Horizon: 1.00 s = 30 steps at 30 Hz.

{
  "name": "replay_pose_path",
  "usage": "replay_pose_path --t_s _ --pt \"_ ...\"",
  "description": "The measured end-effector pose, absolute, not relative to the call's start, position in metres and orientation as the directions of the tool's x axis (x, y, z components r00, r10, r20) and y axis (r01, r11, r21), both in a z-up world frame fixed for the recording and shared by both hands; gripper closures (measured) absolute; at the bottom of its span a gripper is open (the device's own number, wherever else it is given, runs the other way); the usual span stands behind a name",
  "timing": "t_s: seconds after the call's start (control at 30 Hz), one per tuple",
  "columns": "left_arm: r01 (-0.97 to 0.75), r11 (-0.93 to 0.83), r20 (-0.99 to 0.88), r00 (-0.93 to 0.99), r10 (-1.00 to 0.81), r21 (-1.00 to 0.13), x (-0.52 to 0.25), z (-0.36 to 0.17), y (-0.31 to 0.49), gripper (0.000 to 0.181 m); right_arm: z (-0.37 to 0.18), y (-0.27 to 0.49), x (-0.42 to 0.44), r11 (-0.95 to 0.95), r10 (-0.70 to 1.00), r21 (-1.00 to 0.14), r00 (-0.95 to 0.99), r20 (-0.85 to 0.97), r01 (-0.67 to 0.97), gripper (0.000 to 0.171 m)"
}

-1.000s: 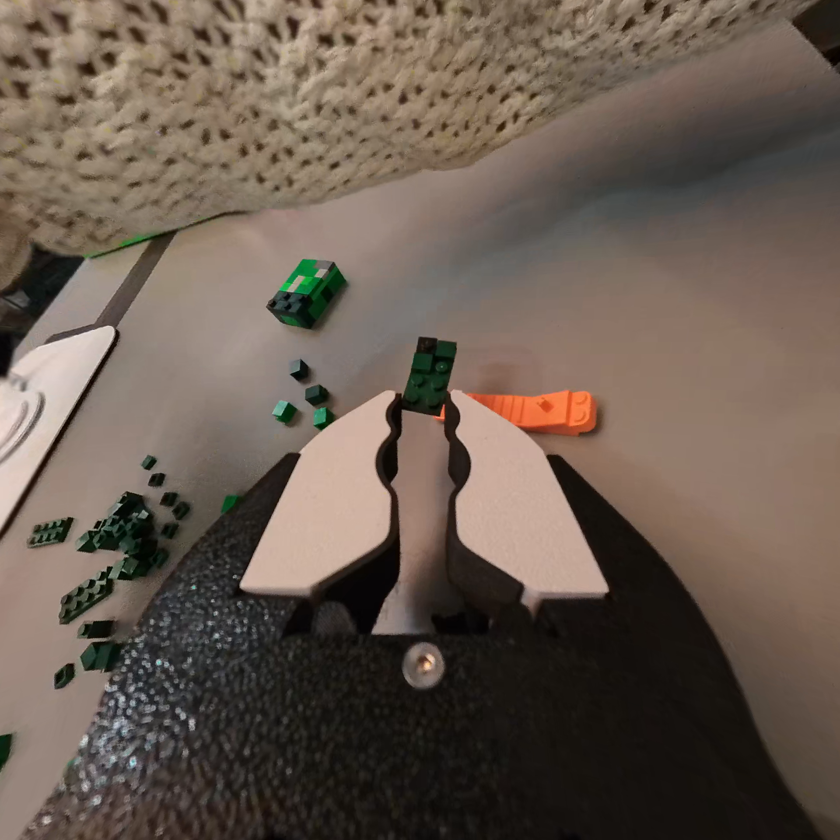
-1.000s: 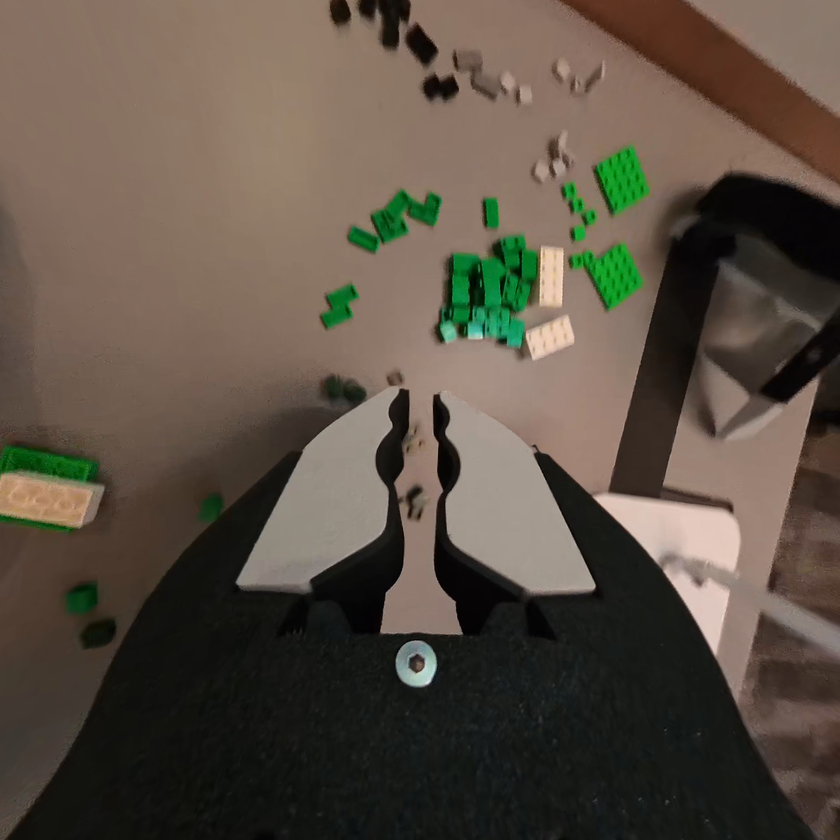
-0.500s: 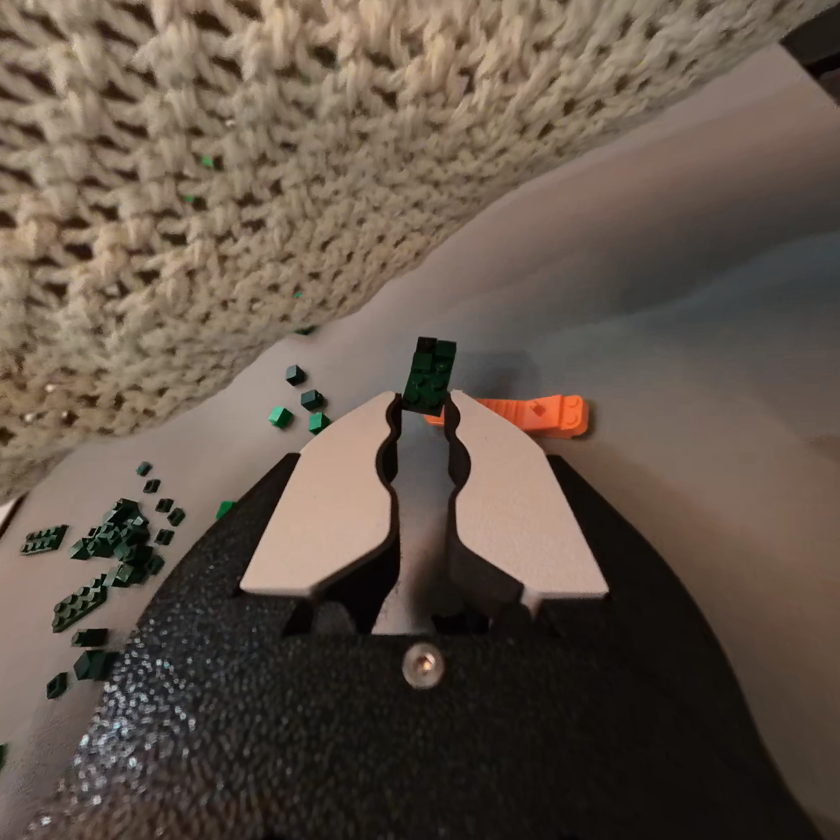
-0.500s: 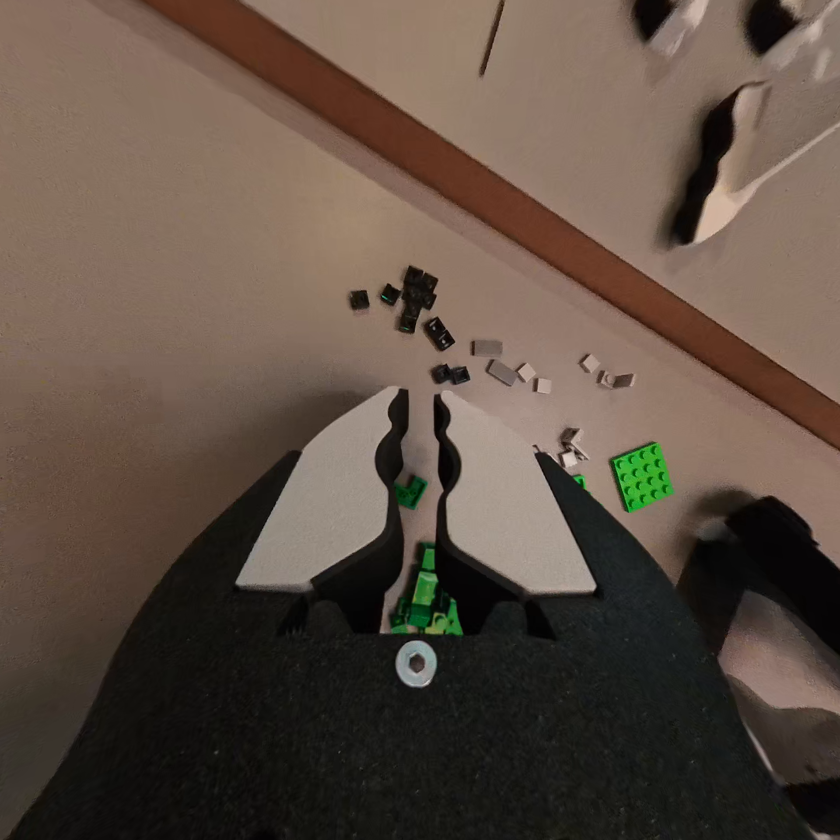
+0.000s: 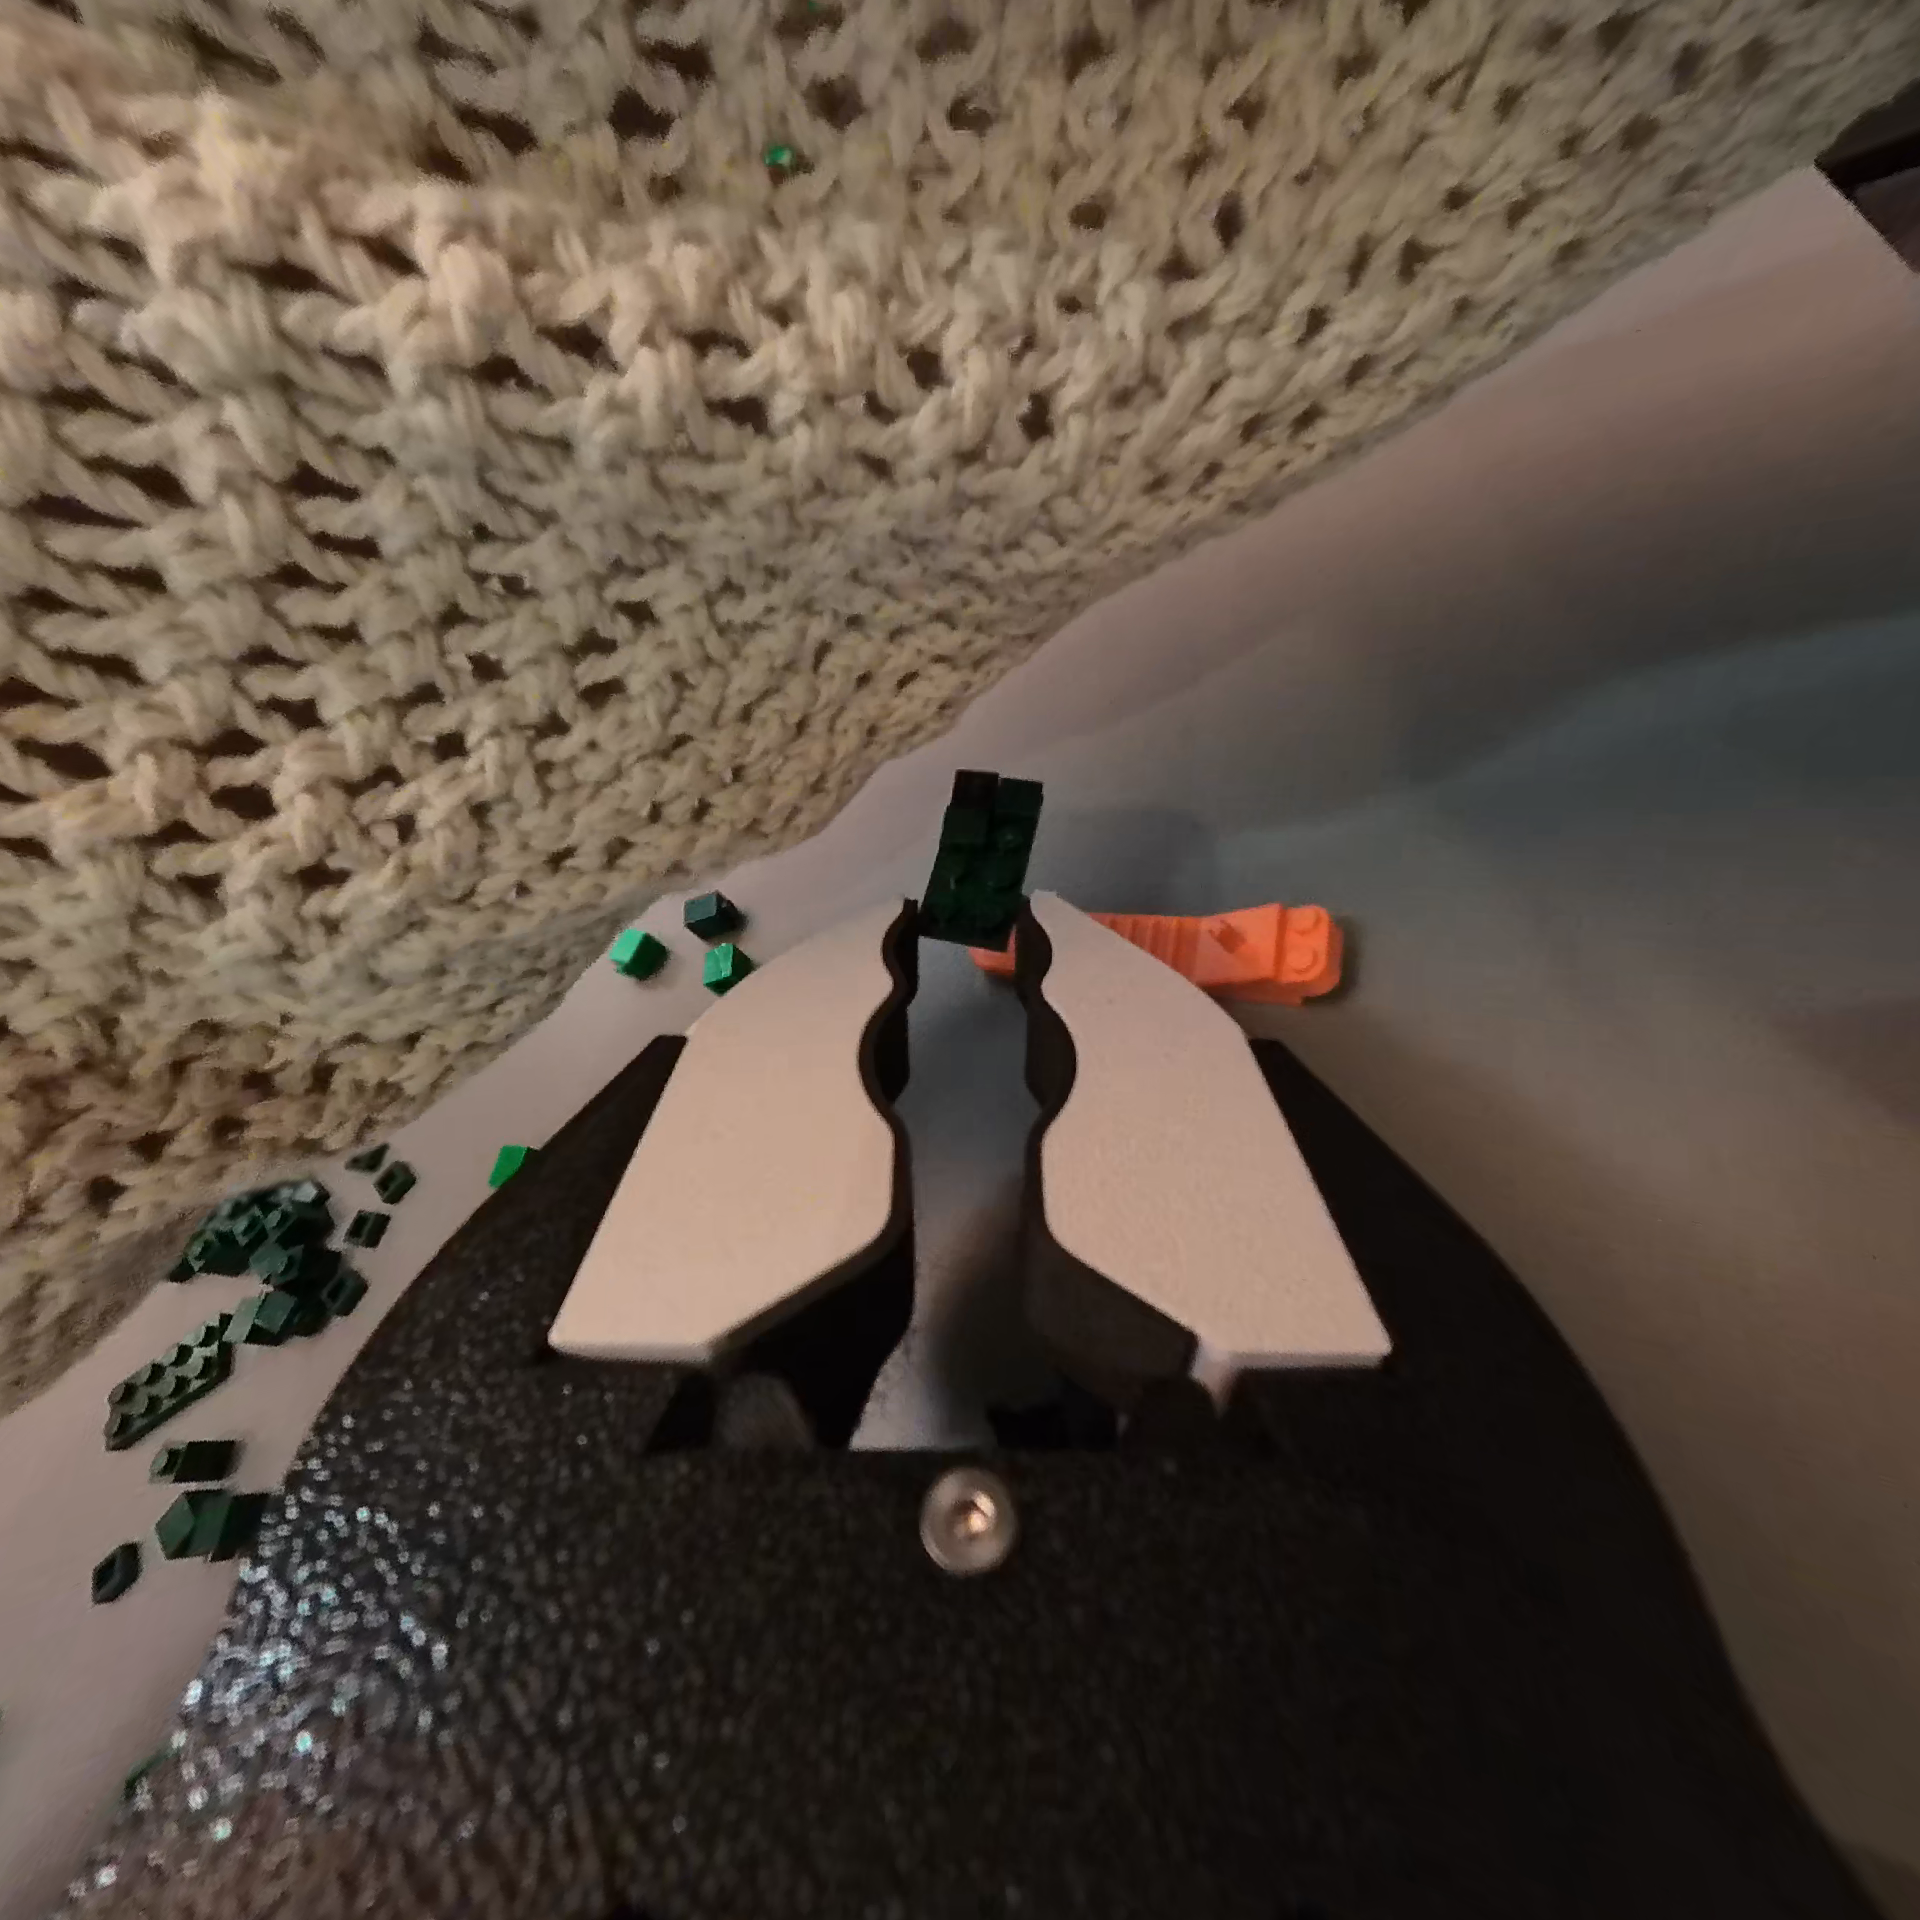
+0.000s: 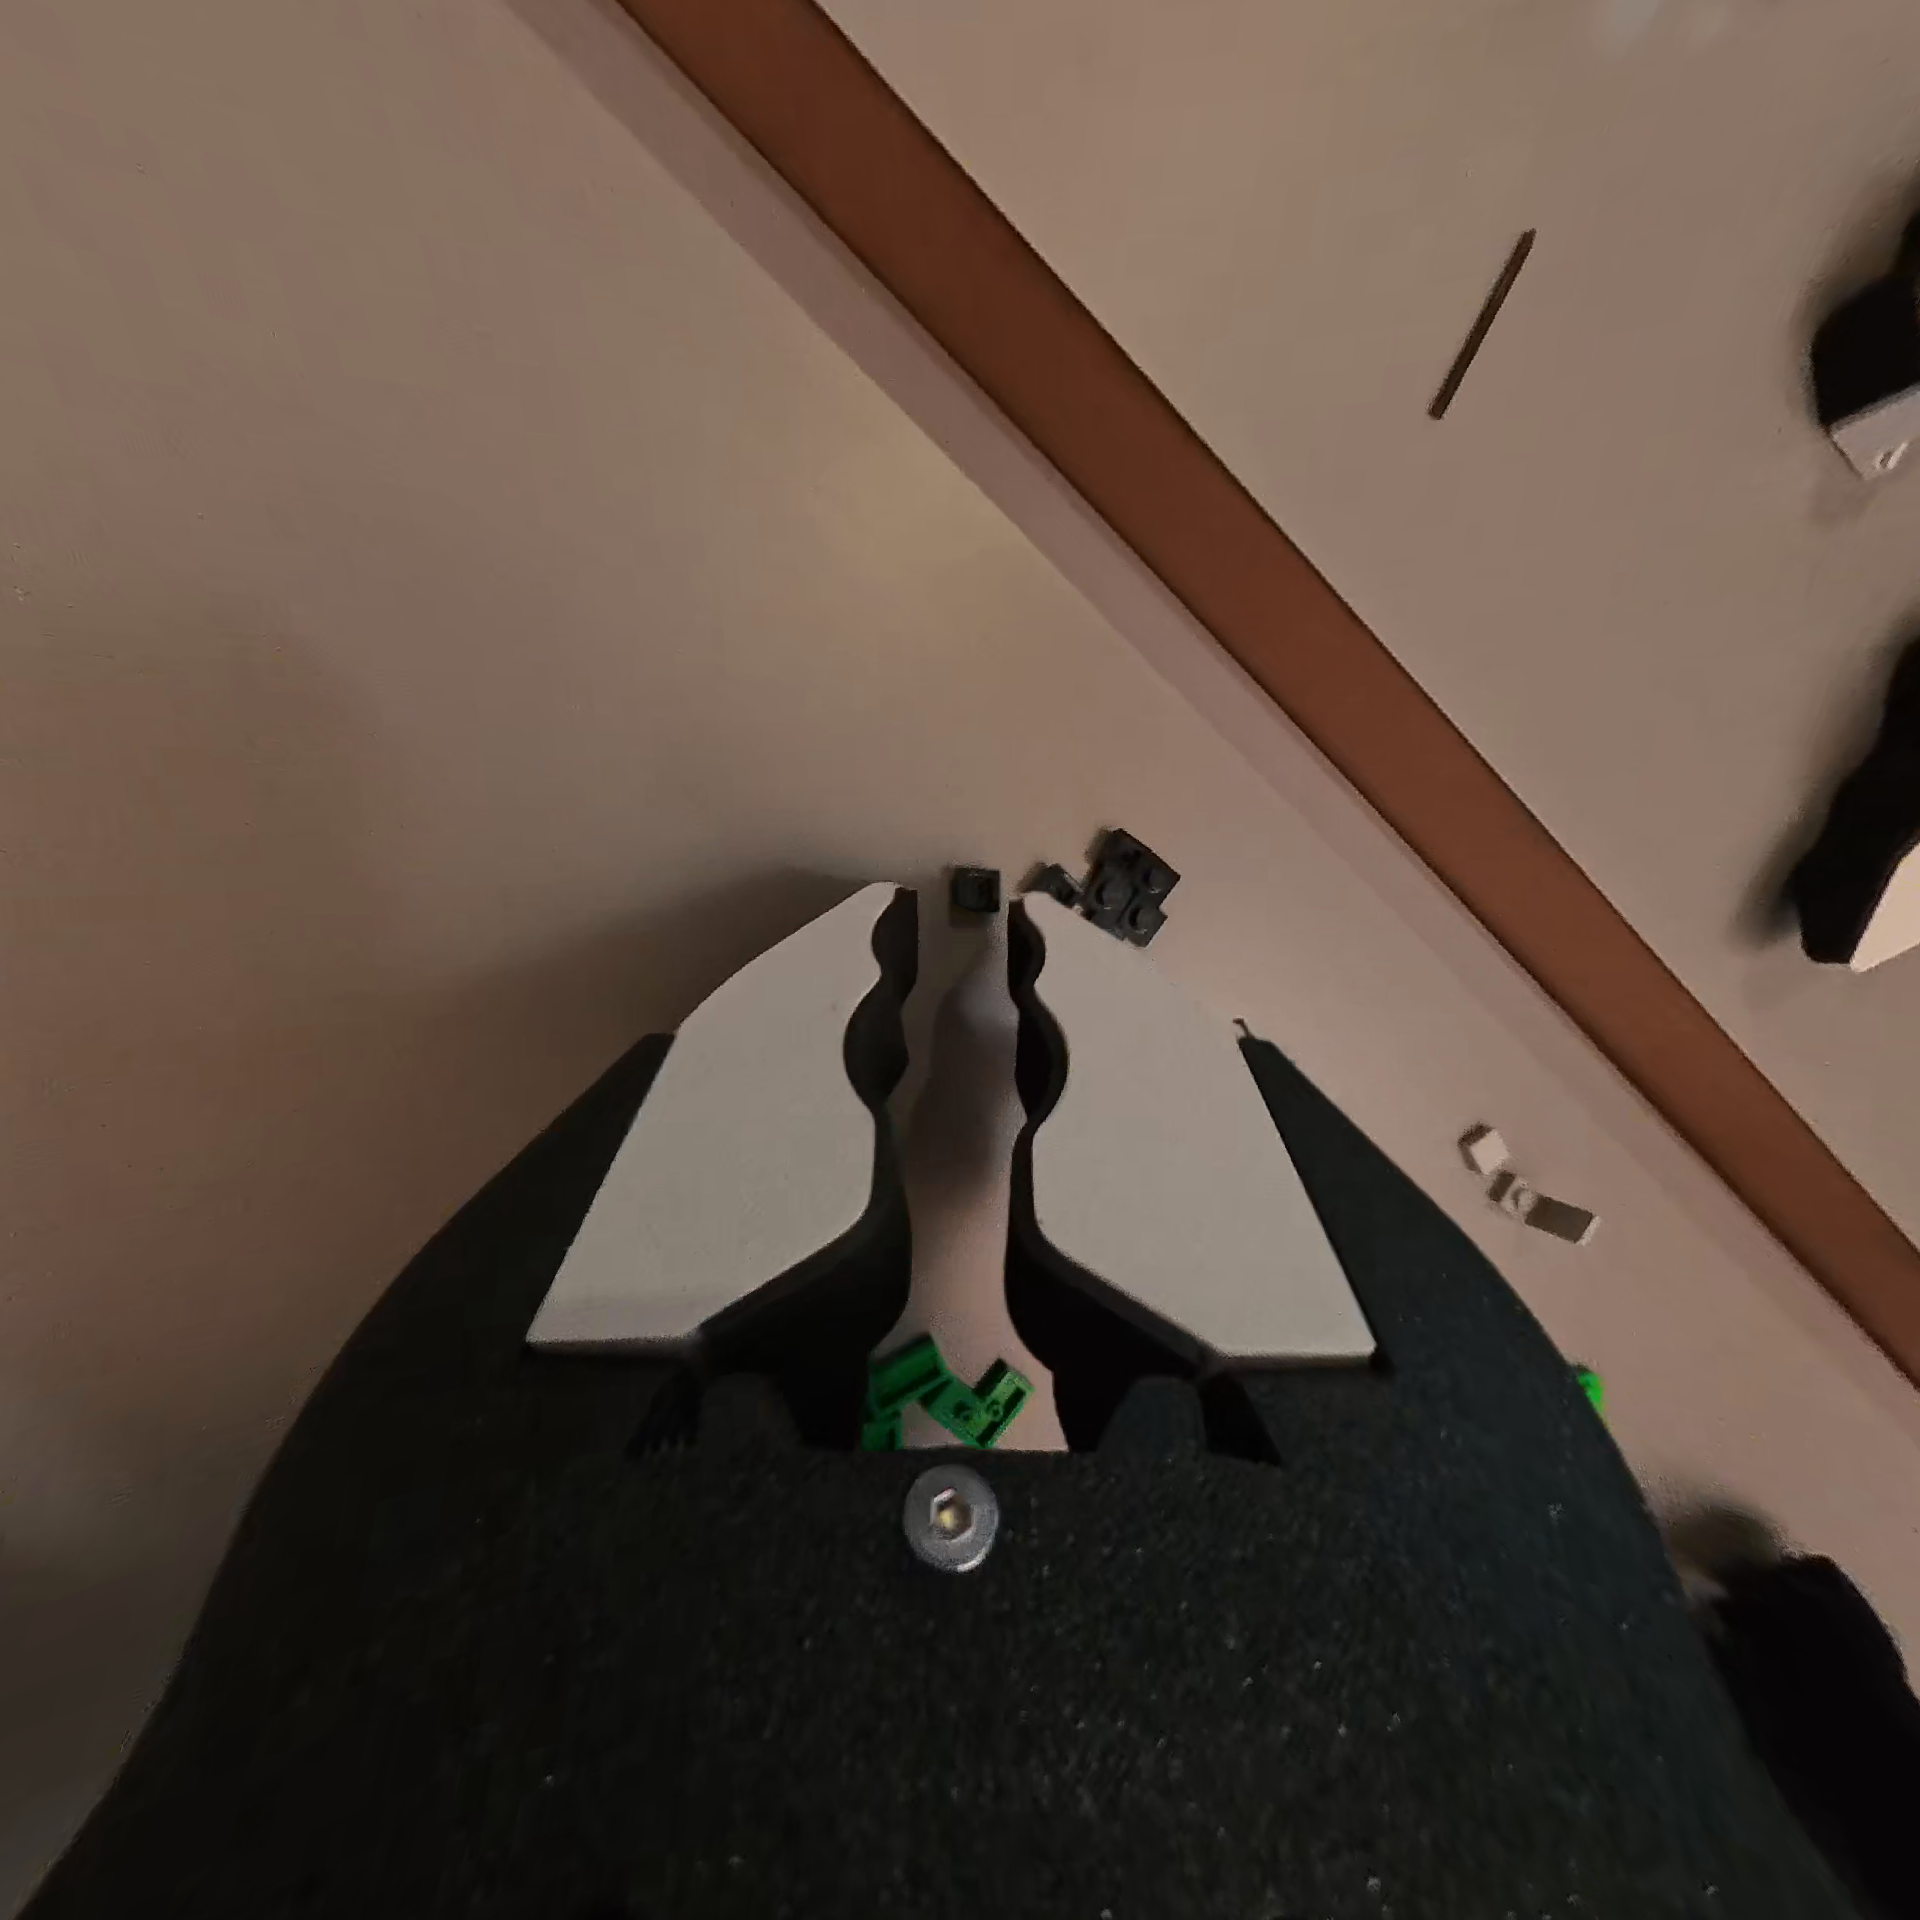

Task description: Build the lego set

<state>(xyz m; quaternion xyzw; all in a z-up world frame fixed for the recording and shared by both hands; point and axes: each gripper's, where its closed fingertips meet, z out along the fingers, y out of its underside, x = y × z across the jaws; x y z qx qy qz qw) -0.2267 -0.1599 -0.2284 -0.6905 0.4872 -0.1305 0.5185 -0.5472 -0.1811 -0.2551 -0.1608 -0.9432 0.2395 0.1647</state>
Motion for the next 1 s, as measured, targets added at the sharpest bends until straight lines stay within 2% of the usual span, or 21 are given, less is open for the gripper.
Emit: replay_pose_path --t_s 0.33,0.57,0.8,1.0 --pt "-0.538 0.013 -0.325 0.488 -0.810 -0.843 -0.227 -0.228 -0.160 0.164 -0.261 -0.176 -0.557 0.879 0.364 -0.427 -0.877 0.313 0.212 0.163" --pt "-0.538 0.010 -0.324 0.491 -0.809 -0.843 -0.229 -0.227 -0.159 0.164 -0.228 -0.158 -0.528 0.804 0.474 -0.527 -0.832 0.288 0.275 0.163" --pt "-0.549 0.010 -0.331 0.489 -0.807 -0.836 -0.229 -0.229 -0.158 0.164 -0.166 -0.107 -0.413 0.671 0.694 -0.643 -0.617 0.370 0.370 0.164" --pt "-0.553 -0.002 -0.335 0.508 -0.794 -0.833 -0.231 -0.229 -0.155 0.164 -0.170 -0.079 -0.277 0.522 0.852 -0.655 -0.360 0.379 0.546 0.164"
